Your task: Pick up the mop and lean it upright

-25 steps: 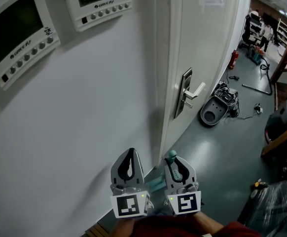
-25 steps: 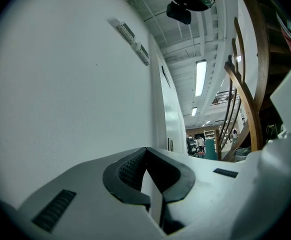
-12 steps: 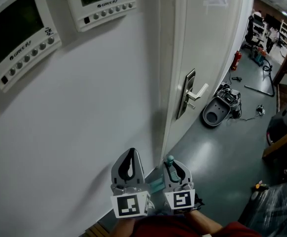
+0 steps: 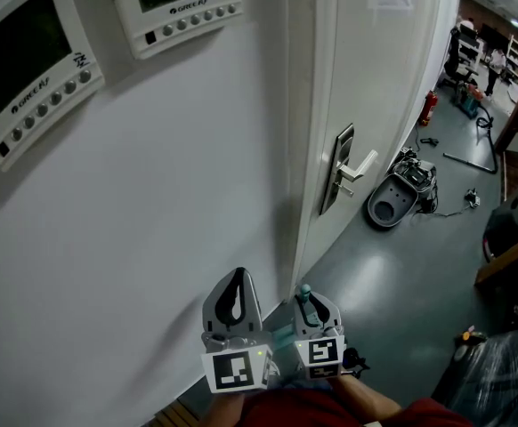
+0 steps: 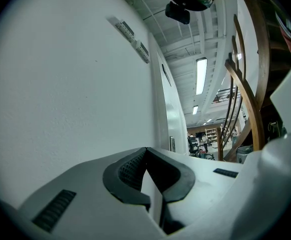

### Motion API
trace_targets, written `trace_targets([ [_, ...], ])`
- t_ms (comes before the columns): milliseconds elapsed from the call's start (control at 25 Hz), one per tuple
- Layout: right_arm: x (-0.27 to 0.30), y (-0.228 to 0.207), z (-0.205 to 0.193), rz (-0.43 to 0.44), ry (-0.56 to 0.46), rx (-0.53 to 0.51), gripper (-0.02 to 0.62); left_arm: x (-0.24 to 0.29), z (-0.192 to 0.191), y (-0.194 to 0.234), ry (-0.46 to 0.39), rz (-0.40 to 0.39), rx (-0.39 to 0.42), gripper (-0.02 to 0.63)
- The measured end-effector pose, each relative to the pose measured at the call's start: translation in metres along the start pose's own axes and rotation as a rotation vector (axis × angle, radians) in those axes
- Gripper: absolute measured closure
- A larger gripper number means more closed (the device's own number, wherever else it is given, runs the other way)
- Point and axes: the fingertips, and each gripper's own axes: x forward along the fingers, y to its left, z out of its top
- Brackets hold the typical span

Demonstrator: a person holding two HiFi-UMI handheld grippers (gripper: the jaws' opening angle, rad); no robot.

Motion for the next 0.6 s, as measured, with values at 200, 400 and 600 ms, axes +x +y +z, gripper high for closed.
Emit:
trace_targets([
  [200, 0.007, -0.003, -0.004, -0.005, -0.023, -0.03, 0.489, 0.001, -0.001, -0.001, 0.0, -0.001, 0.001, 0.592],
  [400, 0.023, -0.007, -0.002, -0.004, -0.031, -0.022, 0.489, 0.0, -0.001, -0.003, -0.004, -0.002, 0.006, 0.592],
  [600, 0.051, -0.016, 0.001, -0.022, -0.023, -0.028, 0.489, -0.004, -0.002, -0.002, 0.005, 0.006, 0.008, 0.592],
])
